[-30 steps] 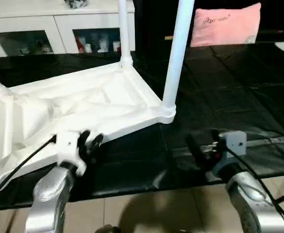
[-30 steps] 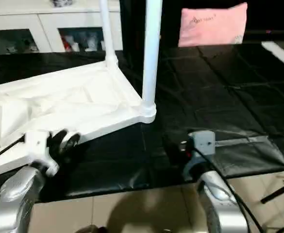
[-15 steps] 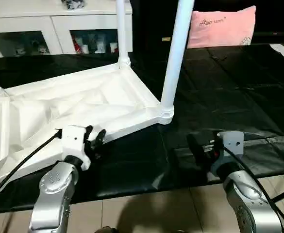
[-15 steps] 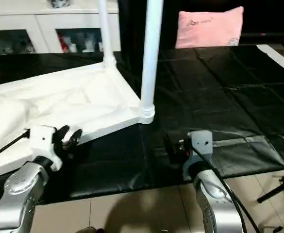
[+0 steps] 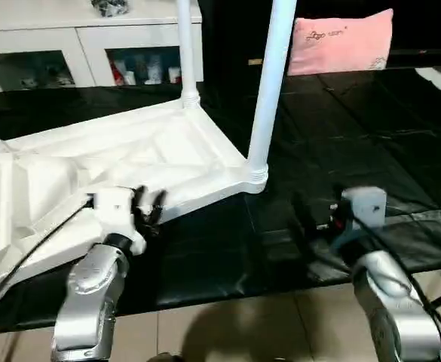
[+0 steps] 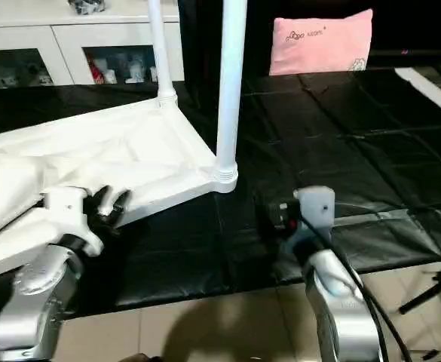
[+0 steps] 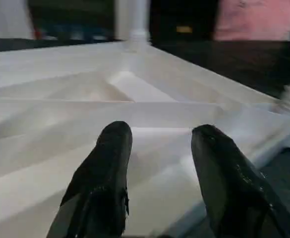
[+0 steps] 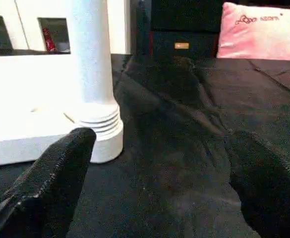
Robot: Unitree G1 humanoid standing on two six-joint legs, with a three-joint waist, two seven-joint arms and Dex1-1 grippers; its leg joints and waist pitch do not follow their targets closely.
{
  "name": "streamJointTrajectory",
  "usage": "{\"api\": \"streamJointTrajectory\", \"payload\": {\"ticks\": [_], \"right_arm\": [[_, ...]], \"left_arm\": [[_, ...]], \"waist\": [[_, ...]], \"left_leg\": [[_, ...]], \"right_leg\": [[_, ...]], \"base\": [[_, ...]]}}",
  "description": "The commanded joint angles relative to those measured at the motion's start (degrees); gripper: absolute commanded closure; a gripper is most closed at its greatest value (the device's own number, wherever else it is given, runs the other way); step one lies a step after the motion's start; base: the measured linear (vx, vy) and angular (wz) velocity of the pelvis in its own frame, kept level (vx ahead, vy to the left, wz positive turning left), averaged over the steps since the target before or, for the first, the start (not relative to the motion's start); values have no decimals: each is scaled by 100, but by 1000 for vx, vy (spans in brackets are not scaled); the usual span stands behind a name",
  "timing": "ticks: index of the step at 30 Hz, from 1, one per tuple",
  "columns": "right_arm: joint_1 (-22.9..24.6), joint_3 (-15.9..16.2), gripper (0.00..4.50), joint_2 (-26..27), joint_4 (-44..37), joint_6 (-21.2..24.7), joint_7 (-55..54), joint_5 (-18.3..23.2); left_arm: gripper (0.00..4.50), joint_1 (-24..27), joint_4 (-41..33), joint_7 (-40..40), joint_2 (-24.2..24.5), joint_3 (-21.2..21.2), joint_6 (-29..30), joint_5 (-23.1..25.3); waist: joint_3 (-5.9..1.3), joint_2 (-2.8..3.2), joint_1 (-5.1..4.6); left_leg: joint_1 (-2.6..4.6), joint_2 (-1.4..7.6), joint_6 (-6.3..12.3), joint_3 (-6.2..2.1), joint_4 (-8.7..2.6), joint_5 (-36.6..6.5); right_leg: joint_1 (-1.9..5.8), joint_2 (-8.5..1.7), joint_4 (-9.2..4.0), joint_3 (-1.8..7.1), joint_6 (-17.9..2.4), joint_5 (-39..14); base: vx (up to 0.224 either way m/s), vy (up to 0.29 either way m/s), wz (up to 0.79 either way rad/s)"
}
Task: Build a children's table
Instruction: Rotate leg to tighten
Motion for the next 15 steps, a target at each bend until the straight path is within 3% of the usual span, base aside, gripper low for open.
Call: {"api": "streamJointTrajectory", "payload": {"ticks": [1,2,4,7,9,10,15], "right_arm": [[-117,-60,0,32,83,21,-5,118],[-119,-63,0,35,84,23,-5,124],[-176,-115,0,119,122,239,32,364],[-196,-92,0,110,175,243,45,342],[-195,-57,0,112,228,126,-15,188],[-191,-68,0,126,235,113,-49,176],[-154,-186,0,193,119,273,-141,360]], "left_arm": [[227,195,-242,123,23,81,-22,-22],[227,199,-245,124,23,82,-23,-22],[227,302,-397,211,-2,126,4,-16],[227,295,-470,226,-1,134,70,-52],[227,114,-398,201,54,112,171,-135],[227,73,-366,212,71,104,152,-122],[227,-78,-205,205,180,6,216,-29]], "waist": [[-275,-70,19],[-277,-169,12],[-269,-131,44],[-254,-127,58],[-255,-51,70],[-254,-88,63],[-270,-7,57]], "left_leg": [[152,299,-11,-181,-446,-1994],[142,301,24,-172,-442,-1972],[148,305,37,-180,-448,-1937],[187,316,-128,-192,-477,-2153],[200,303,-263,-204,-488,-2338],[202,294,-315,-205,-488,-2455],[185,279,-357,-233,-492,-2471]], "right_leg": [[113,-238,-524,224,-626,-1470],[124,-235,-526,219,-619,-1456],[114,-241,-513,223,-611,-1468],[86,-218,-518,222,-563,-1453],[74,-212,-522,226,-526,-1497],[70,-201,-538,225,-500,-1558],[103,-214,-514,226,-489,-1442]], "base": [[0,0,0],[0,0,0],[0,0,0],[0,0,0],[0,0,0],[0,0,0],[0,0,0]]}}
